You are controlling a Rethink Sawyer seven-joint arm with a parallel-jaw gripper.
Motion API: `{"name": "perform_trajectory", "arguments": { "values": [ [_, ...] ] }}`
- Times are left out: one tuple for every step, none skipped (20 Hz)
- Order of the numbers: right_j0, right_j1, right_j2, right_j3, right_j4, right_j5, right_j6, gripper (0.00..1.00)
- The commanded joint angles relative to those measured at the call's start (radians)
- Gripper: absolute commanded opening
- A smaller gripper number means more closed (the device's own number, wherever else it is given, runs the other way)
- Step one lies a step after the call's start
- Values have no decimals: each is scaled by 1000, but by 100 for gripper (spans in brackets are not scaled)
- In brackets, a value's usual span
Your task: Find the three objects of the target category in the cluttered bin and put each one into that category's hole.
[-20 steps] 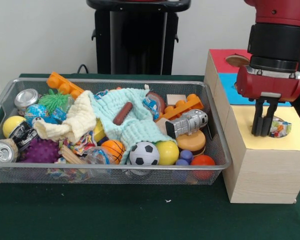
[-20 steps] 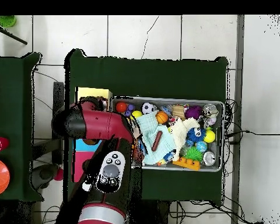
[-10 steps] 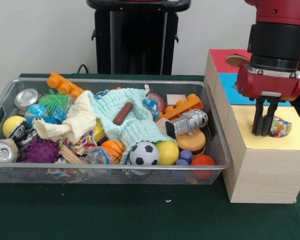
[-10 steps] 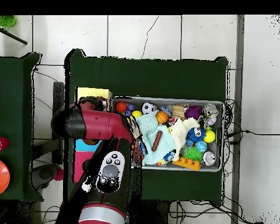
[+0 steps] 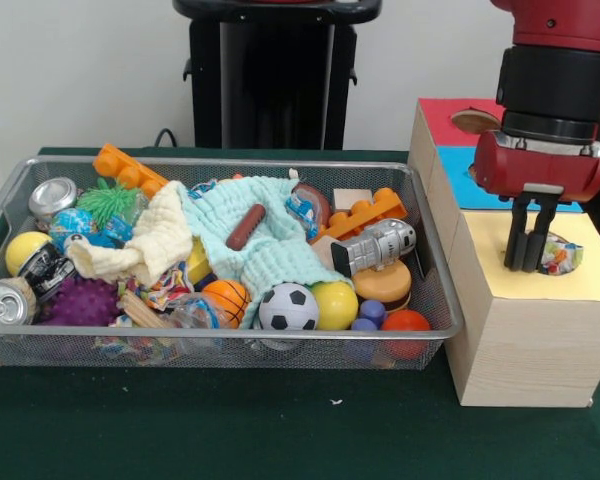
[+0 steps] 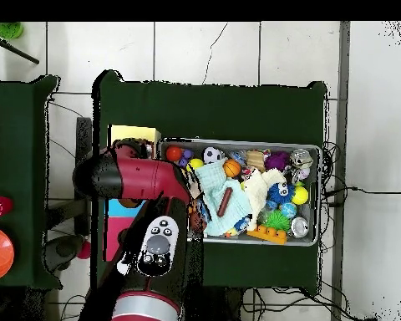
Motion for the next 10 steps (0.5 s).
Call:
{"name": "perform_trajectory", "arguments": {
  "values": [
    [-27,170,117,31,-9,-73,181,0],
    [-27,176,118,30,-13,-89,180,0],
    [-30,182,122,29,-14,-102,180,0],
    [-30,187,123,28,-17,-114,180,0],
    [-30,191,124,26,-18,-121,180,0],
    [-26,196,117,21,-20,-123,179,0],
    [-20,195,109,18,-21,-114,177,0],
    [-15,180,103,22,-18,-85,176,0],
    [-11,165,97,26,-15,-57,174,0],
    [-6,136,92,37,-9,-14,175,0]
  ]
}}
